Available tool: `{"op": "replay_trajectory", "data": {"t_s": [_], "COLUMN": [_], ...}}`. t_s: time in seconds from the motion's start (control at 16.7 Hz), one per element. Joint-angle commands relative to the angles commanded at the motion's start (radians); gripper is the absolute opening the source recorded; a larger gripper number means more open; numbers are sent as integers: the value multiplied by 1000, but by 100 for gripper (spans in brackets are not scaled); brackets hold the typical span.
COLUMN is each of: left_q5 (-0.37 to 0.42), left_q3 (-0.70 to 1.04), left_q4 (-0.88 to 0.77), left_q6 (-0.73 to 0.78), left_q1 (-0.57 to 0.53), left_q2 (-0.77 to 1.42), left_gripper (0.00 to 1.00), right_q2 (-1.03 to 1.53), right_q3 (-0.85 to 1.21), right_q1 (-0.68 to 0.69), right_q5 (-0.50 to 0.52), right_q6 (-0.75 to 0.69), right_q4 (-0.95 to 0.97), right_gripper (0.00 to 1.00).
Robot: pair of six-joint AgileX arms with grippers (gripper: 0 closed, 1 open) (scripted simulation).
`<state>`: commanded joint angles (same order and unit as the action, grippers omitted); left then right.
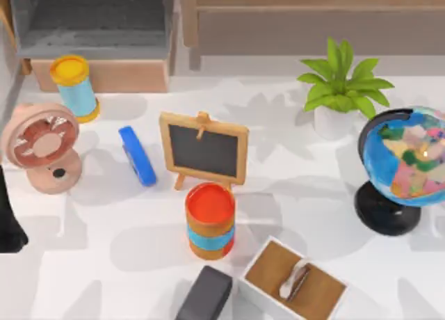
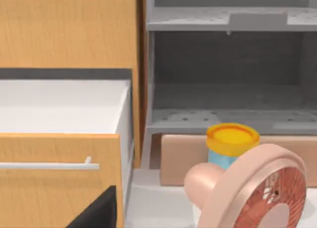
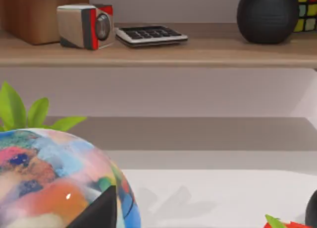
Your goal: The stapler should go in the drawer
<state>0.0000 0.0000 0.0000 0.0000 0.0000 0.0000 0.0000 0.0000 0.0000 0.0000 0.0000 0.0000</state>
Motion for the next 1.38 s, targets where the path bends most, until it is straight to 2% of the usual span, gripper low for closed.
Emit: {"op": "replay_trajectory", "data": {"t_s": [0.3,0.54,0.96,1.38], "left_q5": [9,29,56,42], "left_q3": [48,220,727,1299], "left_q4": [-28,-124,-399,-723], "left_q6": [-36,-147,-415,-671], "left_q1": [-7,-39,-177,-341], "left_q2": [61,281,912,1606], "left_gripper": [100,100,100,100], "right_q2": [0,0,0,0], "right_q3": [0,0,0,0], "right_q1": [0,0,0,0], "right_q5": [0,0,0,0], "right_q6": [0,0,0,0], "right_q4": [0,0,0,0], "right_gripper": [100,100,100,100]}}
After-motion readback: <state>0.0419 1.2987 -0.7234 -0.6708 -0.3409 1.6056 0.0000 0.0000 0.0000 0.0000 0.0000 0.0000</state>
